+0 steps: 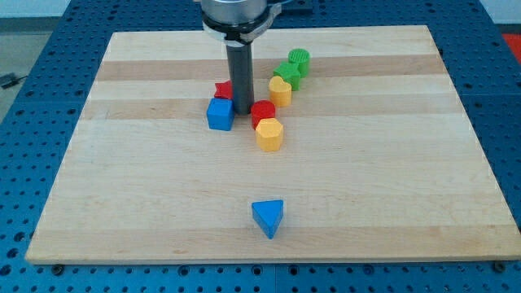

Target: Move the blue cube diagonal to the triangle

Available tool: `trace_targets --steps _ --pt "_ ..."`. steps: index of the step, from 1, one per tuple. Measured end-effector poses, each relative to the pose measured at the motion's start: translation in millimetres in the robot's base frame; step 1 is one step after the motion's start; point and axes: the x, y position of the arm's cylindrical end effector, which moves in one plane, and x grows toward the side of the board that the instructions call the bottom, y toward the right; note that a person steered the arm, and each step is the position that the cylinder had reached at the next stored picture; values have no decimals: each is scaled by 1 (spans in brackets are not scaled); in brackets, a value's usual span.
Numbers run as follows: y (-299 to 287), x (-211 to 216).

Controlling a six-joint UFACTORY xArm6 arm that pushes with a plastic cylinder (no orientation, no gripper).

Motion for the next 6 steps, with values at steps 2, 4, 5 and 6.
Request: trace_targets --steps 2,4,5,6 --pt "-47 -5" --pt "-70 16" --pt "-103 16" --pt "-122 23"
